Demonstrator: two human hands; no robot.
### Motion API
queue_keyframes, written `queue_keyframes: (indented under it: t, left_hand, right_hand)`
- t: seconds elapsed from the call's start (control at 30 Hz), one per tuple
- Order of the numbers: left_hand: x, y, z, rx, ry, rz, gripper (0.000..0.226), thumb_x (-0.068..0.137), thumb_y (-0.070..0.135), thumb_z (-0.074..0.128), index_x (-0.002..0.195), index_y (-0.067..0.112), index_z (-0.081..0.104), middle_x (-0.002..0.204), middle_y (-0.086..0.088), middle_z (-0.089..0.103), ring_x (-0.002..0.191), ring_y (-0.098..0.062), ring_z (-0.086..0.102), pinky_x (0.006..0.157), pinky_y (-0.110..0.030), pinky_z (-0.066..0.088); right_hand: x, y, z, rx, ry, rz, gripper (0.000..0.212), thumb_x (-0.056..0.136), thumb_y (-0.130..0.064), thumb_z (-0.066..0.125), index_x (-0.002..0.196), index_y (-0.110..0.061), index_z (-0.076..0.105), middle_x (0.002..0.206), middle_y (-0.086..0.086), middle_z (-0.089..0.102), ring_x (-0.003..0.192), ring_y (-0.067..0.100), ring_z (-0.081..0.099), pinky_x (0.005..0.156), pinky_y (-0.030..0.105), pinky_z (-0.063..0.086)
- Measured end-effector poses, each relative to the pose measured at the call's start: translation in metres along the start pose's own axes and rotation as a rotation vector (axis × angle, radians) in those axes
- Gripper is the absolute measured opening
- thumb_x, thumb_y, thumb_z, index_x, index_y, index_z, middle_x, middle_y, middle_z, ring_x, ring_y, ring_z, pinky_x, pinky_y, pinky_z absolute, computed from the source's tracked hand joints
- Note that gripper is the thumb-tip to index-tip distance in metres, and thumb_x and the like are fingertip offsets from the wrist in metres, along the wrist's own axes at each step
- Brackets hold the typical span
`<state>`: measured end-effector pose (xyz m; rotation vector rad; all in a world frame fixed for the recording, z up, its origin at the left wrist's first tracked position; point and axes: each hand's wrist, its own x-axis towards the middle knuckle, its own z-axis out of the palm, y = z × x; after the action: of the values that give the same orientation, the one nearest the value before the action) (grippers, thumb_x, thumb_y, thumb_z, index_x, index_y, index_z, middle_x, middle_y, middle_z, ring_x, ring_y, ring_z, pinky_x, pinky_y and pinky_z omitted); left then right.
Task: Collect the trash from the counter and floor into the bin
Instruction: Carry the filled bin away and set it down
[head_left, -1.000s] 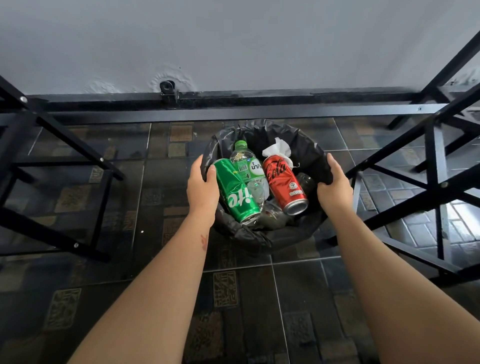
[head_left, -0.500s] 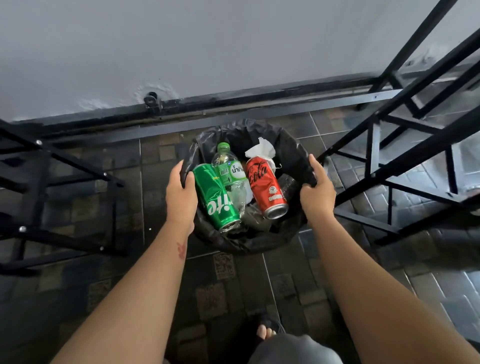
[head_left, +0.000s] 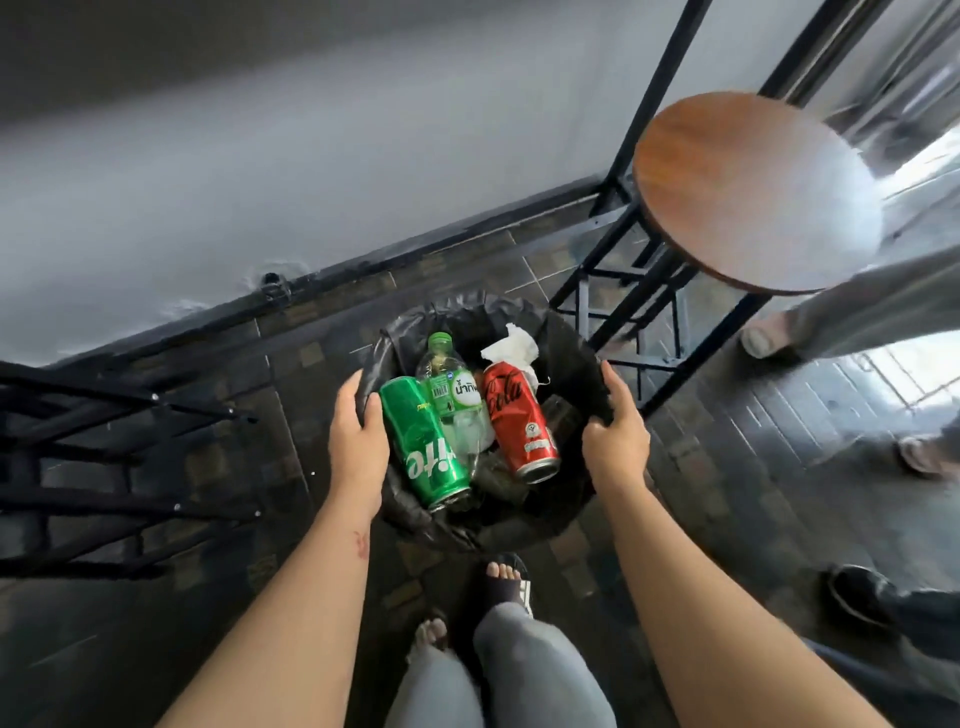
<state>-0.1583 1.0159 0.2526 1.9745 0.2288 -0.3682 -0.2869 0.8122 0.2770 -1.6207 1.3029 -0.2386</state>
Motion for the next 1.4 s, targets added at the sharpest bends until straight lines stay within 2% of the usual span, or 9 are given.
queue_keyframes:
  t: [0.07,0.17,0.23,0.4,0.57,0.7,1.1,1.27,1.4]
  left_hand:
    - [-0.024,0.028,-0.005,0.024,-0.034,0.024,0.043,0.105,0.024,0.043,0.148,0.025,0.042,0.151,-0.002,0.046,0.137,-0.020,0.042,0.102,-0.024,0.030]
    - [-0.053,0.065,-0.009,0.067,-0.106,0.048,0.043,0.105,0.025,0.042,0.148,0.027,0.041,0.151,-0.001,0.044,0.137,-0.021,0.041,0.104,-0.029,0.032]
    - [-0.073,0.087,-0.006,0.092,-0.165,0.085,0.043,0.105,0.024,0.041,0.148,0.026,0.041,0.152,-0.001,0.043,0.139,-0.021,0.040,0.106,-0.030,0.032]
    - [-0.127,0.127,0.014,0.135,-0.277,0.151,0.043,0.105,0.020,0.042,0.148,0.022,0.040,0.153,-0.001,0.042,0.139,-0.020,0.039,0.104,-0.025,0.029]
    - [-0.183,0.156,0.066,0.153,-0.389,0.172,0.042,0.105,0.021,0.041,0.146,0.025,0.042,0.151,0.001,0.043,0.137,-0.018,0.041,0.108,-0.033,0.033]
    - [-0.229,0.171,0.128,0.190,-0.451,0.203,0.041,0.104,0.022,0.042,0.145,0.028,0.043,0.149,0.001,0.047,0.135,-0.021,0.044,0.111,-0.039,0.036]
    - [-0.347,0.239,0.355,0.142,-0.544,0.229,0.042,0.103,0.019,0.044,0.145,0.022,0.044,0.148,-0.001,0.048,0.135,-0.019,0.043,0.111,-0.034,0.034]
    - [-0.353,0.284,0.439,0.077,-0.586,0.196,0.044,0.103,0.016,0.044,0.147,0.019,0.042,0.150,-0.001,0.044,0.137,-0.018,0.041,0.113,-0.034,0.034]
    - [-0.333,0.320,0.514,0.054,-0.589,0.197,0.044,0.103,0.015,0.044,0.146,0.016,0.042,0.149,-0.005,0.046,0.136,-0.020,0.042,0.113,-0.034,0.034]
  right_hand:
    - [-0.021,-0.010,-0.028,0.018,0.036,0.008,0.082,0.084,0.011,0.042,0.139,-0.049,0.045,0.136,-0.004,0.059,0.098,0.015,0.065,0.076,0.030,0.056]
    - [-0.050,-0.022,-0.070,0.037,0.097,0.049,0.081,0.082,0.013,0.041,0.141,-0.042,0.047,0.135,-0.005,0.059,0.101,0.009,0.057,0.067,0.002,0.042]
    - [-0.067,-0.028,-0.098,0.057,0.141,0.083,0.079,0.082,0.012,0.040,0.141,-0.039,0.048,0.134,-0.005,0.060,0.101,0.005,0.052,0.063,-0.004,0.035]
    - [-0.098,-0.021,-0.167,0.096,0.237,0.149,0.077,0.084,0.011,0.039,0.141,-0.041,0.048,0.134,-0.003,0.060,0.121,0.017,0.054,0.090,0.018,0.037]
    - [-0.104,0.002,-0.242,0.122,0.332,0.219,0.077,0.084,0.009,0.039,0.141,-0.042,0.047,0.134,-0.004,0.060,0.109,0.013,0.053,0.084,0.019,0.036]
    - [-0.088,0.032,-0.311,0.133,0.391,0.264,0.078,0.082,0.008,0.039,0.140,-0.043,0.048,0.133,-0.002,0.061,0.118,0.022,0.055,0.090,0.022,0.038]
    - [0.030,0.078,-0.537,0.117,0.479,0.249,0.078,0.079,0.007,0.039,0.139,-0.042,0.050,0.130,-0.003,0.063,0.116,0.023,0.057,0.103,0.032,0.043]
    - [0.107,0.073,-0.601,0.119,0.456,0.221,0.077,0.080,0.006,0.040,0.140,-0.042,0.049,0.129,-0.003,0.063,0.102,0.014,0.054,0.091,0.027,0.044]
    - [0.187,0.062,-0.633,0.125,0.447,0.207,0.074,0.080,0.005,0.043,0.139,-0.039,0.050,0.132,-0.004,0.062,0.106,0.016,0.056,0.087,0.024,0.040]
